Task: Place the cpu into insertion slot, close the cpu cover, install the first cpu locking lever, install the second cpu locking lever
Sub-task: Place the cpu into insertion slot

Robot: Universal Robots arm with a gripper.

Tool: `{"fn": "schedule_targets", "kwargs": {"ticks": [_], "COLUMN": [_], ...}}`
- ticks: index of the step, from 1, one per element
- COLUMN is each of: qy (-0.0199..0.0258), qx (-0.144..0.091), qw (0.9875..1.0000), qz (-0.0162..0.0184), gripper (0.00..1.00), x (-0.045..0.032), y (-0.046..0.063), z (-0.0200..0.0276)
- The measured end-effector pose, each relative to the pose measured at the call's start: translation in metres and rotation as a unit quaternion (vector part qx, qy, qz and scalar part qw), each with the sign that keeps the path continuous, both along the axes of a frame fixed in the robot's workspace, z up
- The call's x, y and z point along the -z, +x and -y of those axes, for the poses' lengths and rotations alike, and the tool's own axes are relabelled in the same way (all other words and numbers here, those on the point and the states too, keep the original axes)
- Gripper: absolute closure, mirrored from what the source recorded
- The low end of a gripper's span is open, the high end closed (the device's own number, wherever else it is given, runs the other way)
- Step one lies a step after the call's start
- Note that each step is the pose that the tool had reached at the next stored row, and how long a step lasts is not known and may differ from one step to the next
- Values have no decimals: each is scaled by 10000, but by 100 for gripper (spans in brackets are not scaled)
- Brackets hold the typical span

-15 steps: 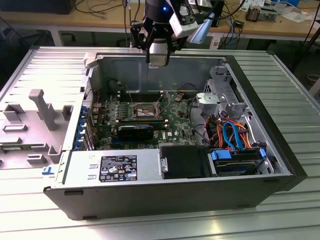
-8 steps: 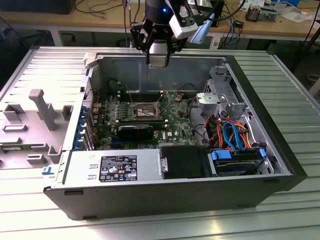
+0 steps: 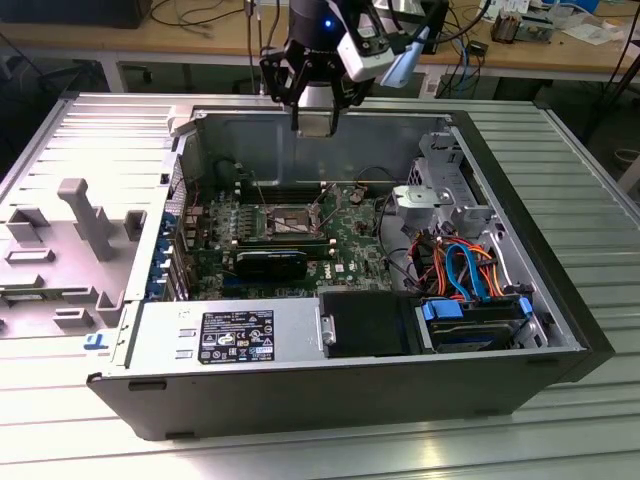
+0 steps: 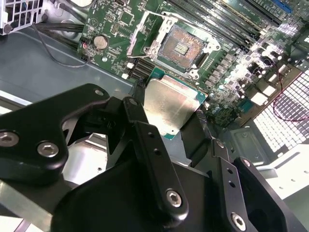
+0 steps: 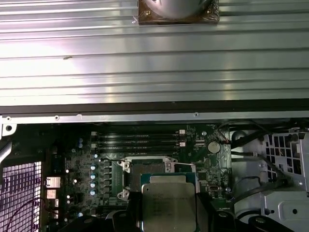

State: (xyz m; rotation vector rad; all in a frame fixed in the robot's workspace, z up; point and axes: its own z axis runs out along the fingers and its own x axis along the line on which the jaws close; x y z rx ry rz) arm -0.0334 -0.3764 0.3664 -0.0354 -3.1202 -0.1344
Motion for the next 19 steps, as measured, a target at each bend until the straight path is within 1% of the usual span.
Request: {"fn": "schedule_targets", "kwargs": {"ticks": [16, 19], "qy": [-12, -18], "qx": [0, 1], "qw": [10000, 10000], "qz": [0, 0], "gripper": [46, 46], "x": [47, 66], "y": [-20, -32], "z": [22, 28]}}
